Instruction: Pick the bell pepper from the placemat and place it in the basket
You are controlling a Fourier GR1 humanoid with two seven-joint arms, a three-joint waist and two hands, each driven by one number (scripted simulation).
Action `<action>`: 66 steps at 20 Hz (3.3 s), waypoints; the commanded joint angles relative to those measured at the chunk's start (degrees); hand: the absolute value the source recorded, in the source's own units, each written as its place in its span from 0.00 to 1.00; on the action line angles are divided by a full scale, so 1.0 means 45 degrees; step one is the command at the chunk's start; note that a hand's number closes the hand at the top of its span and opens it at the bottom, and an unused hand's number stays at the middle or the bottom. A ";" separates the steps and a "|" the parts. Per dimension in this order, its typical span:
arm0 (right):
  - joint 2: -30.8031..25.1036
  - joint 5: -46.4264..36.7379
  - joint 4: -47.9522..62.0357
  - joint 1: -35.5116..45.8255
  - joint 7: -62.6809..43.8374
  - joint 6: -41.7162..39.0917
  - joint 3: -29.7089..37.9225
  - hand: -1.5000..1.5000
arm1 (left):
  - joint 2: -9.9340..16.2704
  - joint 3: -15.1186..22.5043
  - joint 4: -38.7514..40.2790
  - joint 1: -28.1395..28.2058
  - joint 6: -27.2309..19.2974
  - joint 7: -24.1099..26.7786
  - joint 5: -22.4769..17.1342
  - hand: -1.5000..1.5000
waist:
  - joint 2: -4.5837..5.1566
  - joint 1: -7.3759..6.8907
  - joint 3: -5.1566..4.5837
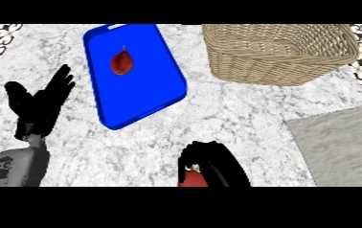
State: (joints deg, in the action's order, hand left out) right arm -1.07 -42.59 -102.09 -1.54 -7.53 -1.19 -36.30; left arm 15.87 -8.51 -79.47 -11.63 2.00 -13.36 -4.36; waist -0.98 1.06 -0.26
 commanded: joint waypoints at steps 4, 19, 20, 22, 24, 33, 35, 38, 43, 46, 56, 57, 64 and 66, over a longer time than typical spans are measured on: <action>0.0233 -0.1668 -0.3869 0.0928 -0.6223 0.2802 -0.3455 1.00 | -0.0042 0.0249 -0.0257 0.0433 -0.0030 0.0242 0.0355 0.50 | 0.0083 -0.0180 0.0022; 0.0230 -0.1609 -0.2629 1.0911 -1.4100 0.1542 0.0417 1.00 | -0.0198 0.0181 0.0174 -0.0375 0.0223 0.0147 0.0056 0.50 | 0.0194 -0.0494 0.0022; 0.0231 -0.1274 -0.2460 1.1431 -1.3680 0.0896 0.1382 1.00 | 0.0359 -0.0237 0.0249 0.0233 0.0741 0.0572 -0.0158 0.50 | 0.0200 -0.0520 0.0026; 0.0232 -0.1377 -0.1465 1.1968 -1.3587 0.1343 0.1929 1.00 | -0.0268 0.0207 0.0240 0.0006 0.0113 0.0629 0.0313 0.50 | 0.0209 -0.0429 0.0036; 0.0233 -0.1557 0.0008 1.2768 -1.3120 0.1088 0.2810 1.00 | -0.0261 0.0270 -0.0289 -0.0051 0.0126 0.0142 0.0199 0.50 | 0.0208 -0.0492 0.0041; -0.0536 -0.2089 0.2285 1.3700 -1.1653 0.0311 0.5208 1.00 | 0.0077 -0.0245 0.0234 0.0376 0.0419 0.0750 0.0159 0.50 | 0.0225 -0.0286 0.0048; -0.1298 -0.1380 0.3228 1.3588 -1.0277 0.0532 0.6295 1.00 | 0.0163 -0.0354 0.0037 0.0129 0.0554 0.0462 -0.0085 0.50 | 0.0251 -0.0324 0.0053; -0.1370 -0.1325 0.2629 1.2293 -0.9481 0.0712 0.6199 1.00 | -0.0288 0.0142 -0.0163 -0.0422 0.0072 -0.0236 0.0311 0.50 | 0.0227 -0.0234 0.0057; -0.2076 -0.0826 0.4176 1.1848 -0.7292 0.1236 0.7141 1.00 | 0.0484 -0.0758 0.0619 -0.0376 0.0820 0.0477 -0.0177 0.50 | 0.0244 -0.0298 0.0054; -0.1689 -0.0815 0.5316 1.1463 -0.6186 0.2431 0.7415 1.00 | 0.0125 -0.0374 -0.0514 -0.0239 0.0684 -0.0588 -0.0271 0.50 | 0.0234 -0.0357 0.0059; -0.2534 -0.0279 0.7958 1.1521 -0.4757 0.3999 0.9612 0.00 | -0.0379 0.0003 -0.0330 -0.0183 0.0260 -0.0027 0.0413 0.50 | 0.0266 -0.0365 0.0059; -0.2092 -0.0799 0.7761 1.0934 -0.4647 0.4405 0.9005 0.00 | 0.0088 -0.0461 0.0084 -0.0392 0.0488 0.0039 0.0265 0.50 | 0.0249 -0.0320 0.0056; -0.2338 0.0948 0.9221 1.1882 -0.2214 0.4642 1.0075 0.00 | -0.0710 0.0213 -0.0761 -0.0294 -0.0102 -0.0626 0.0669 0.50 | 0.0254 -0.0391 0.0063; -0.2133 0.0785 0.7837 1.1808 -0.3540 0.4593 0.9991 0.00 | -0.0465 -0.0115 -0.0140 -0.0273 0.0233 -0.0156 0.0502 0.50 | 0.0219 -0.0271 0.0056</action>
State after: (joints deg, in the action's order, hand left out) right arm -10.39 -41.27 -65.42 51.22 -23.45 19.10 6.81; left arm 14.27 -9.23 -81.05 -12.56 3.23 -14.57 -2.61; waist 0.09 -0.45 0.01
